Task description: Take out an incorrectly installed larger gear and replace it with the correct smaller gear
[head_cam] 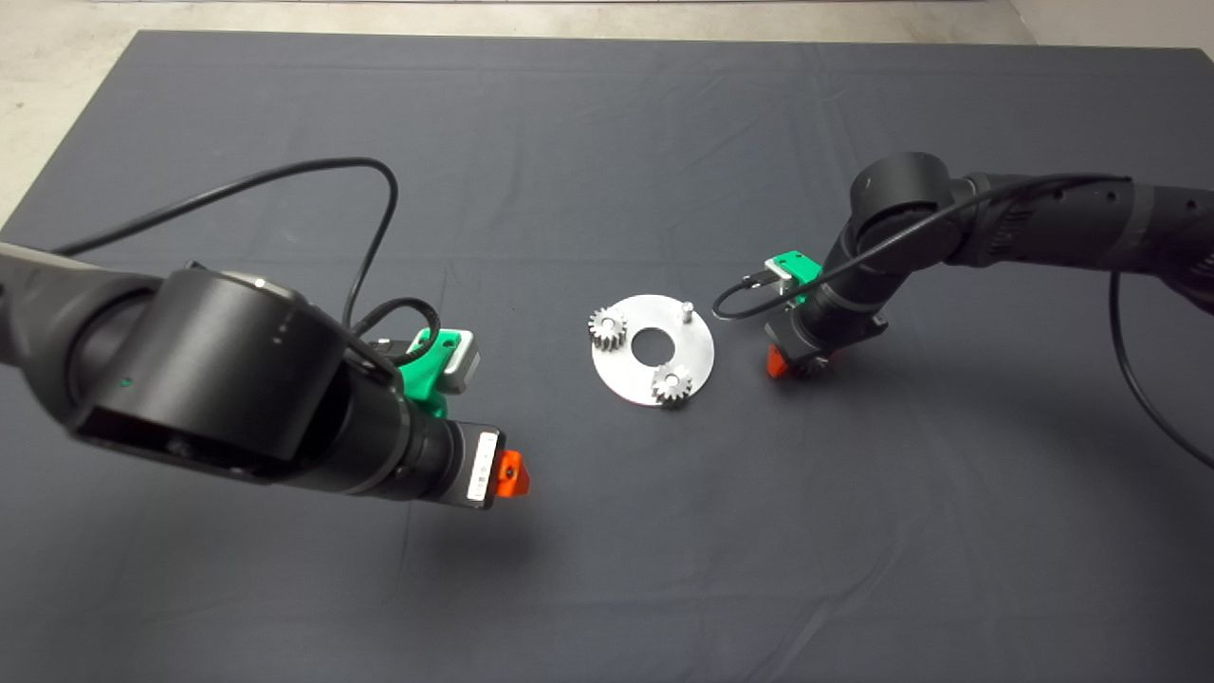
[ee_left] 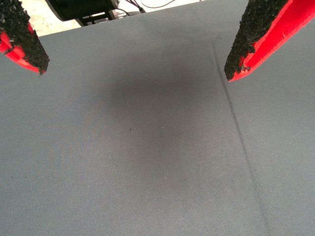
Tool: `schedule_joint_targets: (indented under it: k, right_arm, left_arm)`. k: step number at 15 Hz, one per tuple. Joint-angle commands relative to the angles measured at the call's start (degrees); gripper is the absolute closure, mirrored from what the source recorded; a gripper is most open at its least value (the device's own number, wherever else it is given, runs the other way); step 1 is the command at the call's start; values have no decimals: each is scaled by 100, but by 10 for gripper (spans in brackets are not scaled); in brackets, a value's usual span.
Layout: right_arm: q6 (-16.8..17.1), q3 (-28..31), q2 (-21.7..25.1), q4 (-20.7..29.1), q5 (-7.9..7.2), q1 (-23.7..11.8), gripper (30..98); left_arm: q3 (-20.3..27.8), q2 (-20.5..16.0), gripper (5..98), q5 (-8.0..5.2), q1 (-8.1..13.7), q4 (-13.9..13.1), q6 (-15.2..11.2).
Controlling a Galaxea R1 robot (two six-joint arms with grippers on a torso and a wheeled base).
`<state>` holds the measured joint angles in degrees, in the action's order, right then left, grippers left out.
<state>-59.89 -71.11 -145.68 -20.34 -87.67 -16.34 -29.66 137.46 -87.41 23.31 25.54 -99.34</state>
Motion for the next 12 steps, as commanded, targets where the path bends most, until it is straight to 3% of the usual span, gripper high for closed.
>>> schedule_joint_targets:
  k: [1,3,12]
  right_arm:
    - [-14,-77,17,-225,-733,-113,634]
    - [-17,-77,26,-225,-733,-116,596]
    - [-14,-24,26,-225,-733,-125,562]
  left_arm:
    - [-30,7,115,-92,16,74,29]
    - [-30,5,115,-89,16,74,82]
    - [14,-4,115,-92,16,65,90]
